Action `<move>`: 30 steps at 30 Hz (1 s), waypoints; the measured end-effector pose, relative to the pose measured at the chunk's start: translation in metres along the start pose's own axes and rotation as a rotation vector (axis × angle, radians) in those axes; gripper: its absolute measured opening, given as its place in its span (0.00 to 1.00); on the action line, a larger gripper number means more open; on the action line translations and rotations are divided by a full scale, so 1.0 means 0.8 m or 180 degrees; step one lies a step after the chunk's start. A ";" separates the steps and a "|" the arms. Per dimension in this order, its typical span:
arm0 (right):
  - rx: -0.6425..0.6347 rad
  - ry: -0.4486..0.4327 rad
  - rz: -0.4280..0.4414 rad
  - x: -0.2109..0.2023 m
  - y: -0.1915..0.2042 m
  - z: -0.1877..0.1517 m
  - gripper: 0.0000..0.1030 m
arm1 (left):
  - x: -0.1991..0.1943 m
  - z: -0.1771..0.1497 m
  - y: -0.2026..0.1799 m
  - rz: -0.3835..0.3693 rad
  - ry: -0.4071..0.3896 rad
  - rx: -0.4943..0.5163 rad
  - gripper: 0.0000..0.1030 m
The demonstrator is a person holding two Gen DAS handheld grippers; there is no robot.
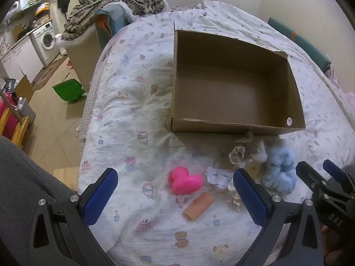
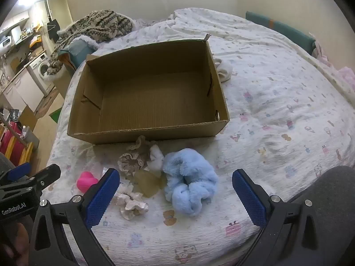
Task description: Organize soft objects
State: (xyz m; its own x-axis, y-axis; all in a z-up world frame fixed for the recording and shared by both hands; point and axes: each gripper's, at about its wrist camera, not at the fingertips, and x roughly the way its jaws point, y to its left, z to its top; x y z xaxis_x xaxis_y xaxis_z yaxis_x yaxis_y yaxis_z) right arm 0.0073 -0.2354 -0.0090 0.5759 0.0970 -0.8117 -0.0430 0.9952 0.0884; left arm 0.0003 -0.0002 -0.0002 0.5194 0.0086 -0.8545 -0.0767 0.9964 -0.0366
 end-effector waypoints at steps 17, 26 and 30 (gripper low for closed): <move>0.0025 -0.0019 0.0036 -0.001 -0.003 0.000 1.00 | 0.006 -0.001 -0.002 0.0018 0.0039 -0.0003 1.00; 0.0026 -0.0014 0.0037 -0.001 -0.003 0.000 1.00 | 0.006 -0.001 0.002 -0.0006 0.0040 -0.0021 1.00; 0.0035 -0.0009 0.0044 0.000 -0.001 0.000 1.00 | 0.005 -0.002 0.002 -0.0014 0.0061 -0.0014 1.00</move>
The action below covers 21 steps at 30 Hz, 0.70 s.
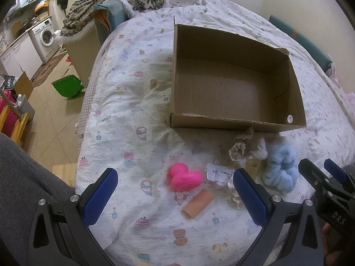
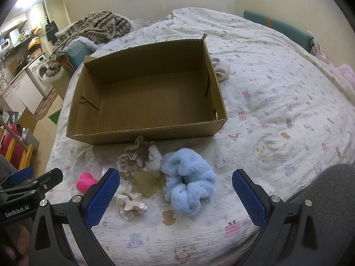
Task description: Organize soft objects
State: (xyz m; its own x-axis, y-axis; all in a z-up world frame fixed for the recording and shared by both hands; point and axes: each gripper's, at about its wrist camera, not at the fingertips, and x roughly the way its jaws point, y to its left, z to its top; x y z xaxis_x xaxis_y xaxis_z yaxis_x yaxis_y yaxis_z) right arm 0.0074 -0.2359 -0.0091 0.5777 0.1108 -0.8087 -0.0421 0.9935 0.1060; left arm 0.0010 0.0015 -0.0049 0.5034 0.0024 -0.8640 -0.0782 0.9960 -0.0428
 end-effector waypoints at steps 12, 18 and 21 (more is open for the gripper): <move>0.0028 0.0011 0.0001 0.003 -0.002 -0.003 1.00 | 0.000 0.001 -0.001 -0.0015 0.0024 -0.0018 1.00; 0.0027 0.0013 0.0007 0.004 -0.002 -0.002 1.00 | -0.001 0.001 -0.002 -0.0007 0.0007 -0.0016 1.00; 0.0028 0.0012 0.0009 0.005 -0.002 -0.002 1.00 | -0.001 0.001 -0.002 -0.0008 0.0009 -0.0015 1.00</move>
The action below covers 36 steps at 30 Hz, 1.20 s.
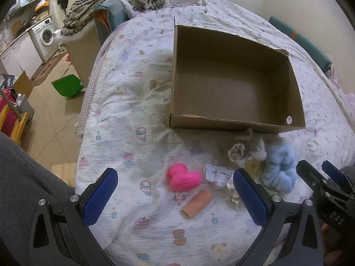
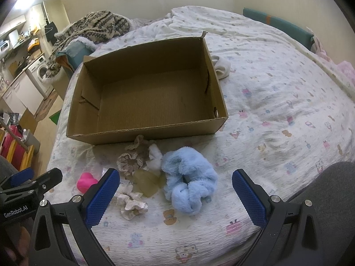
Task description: Organize soft objects
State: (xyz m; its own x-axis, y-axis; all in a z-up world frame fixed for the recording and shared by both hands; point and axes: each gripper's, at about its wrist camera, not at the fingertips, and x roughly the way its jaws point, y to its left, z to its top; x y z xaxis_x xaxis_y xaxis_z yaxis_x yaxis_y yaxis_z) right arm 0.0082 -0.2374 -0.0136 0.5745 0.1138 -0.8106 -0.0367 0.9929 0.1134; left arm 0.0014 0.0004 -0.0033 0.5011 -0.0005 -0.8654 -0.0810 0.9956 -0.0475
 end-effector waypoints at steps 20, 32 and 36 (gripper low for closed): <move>0.0018 0.0000 0.0007 -0.002 0.000 0.001 1.00 | -0.001 -0.001 0.000 0.0001 0.0006 0.0009 1.00; 0.0030 0.0007 0.0010 -0.001 0.000 0.001 1.00 | 0.001 -0.001 0.000 0.0004 0.0013 0.0010 1.00; 0.0029 0.0006 0.0012 -0.001 0.000 0.001 1.00 | 0.002 -0.001 0.000 0.0004 0.0020 0.0010 1.00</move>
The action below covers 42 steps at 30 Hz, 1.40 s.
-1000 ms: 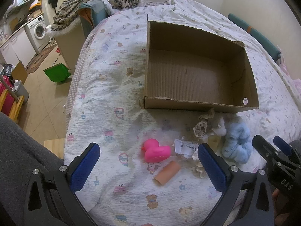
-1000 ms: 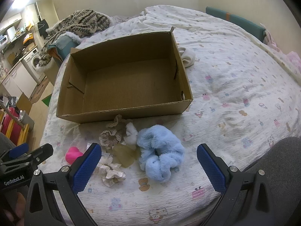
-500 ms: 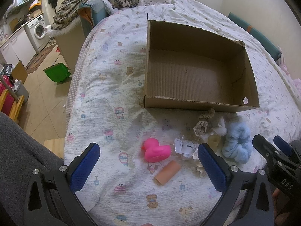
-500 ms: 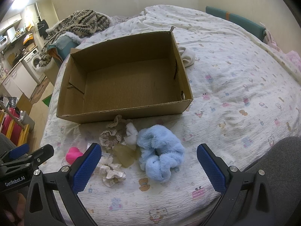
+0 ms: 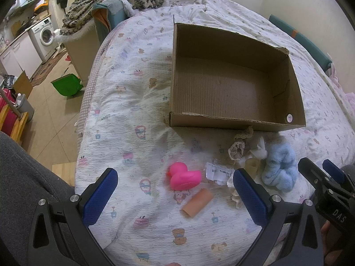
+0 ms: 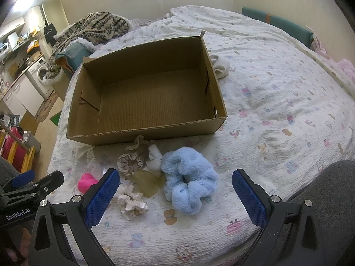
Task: Organize soft objects
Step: 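Grasp the pink rubber duck with the left tool while the right tool grasps the blue scrunchie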
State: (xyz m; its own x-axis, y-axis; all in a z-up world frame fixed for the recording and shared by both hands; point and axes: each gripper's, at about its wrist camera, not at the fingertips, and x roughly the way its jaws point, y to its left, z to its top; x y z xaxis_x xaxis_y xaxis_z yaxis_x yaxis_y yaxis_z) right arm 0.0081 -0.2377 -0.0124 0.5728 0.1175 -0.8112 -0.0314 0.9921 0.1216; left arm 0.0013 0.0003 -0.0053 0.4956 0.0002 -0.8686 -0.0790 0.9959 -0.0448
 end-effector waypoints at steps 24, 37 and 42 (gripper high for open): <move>0.0241 0.0130 0.0101 0.008 -0.015 0.002 1.00 | 0.121 0.013 0.008 -0.0318 0.1288 -0.0391 0.75; 0.0765 0.0382 0.0245 0.025 -0.061 0.014 1.00 | 0.113 0.002 0.039 -0.0292 0.1250 -0.0522 0.42; 0.1047 0.0854 0.0355 0.062 -0.092 0.025 1.00 | 0.091 0.008 0.052 -0.0240 0.1101 -0.0485 0.42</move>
State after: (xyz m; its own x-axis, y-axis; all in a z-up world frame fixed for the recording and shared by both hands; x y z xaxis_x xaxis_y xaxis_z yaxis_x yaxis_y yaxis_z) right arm 0.0551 -0.3057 -0.0498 0.3461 0.2734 -0.8975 0.2064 0.9110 0.3571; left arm 0.0397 0.0426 -0.0670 0.1857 -0.1290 -0.9741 -0.1941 0.9670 -0.1651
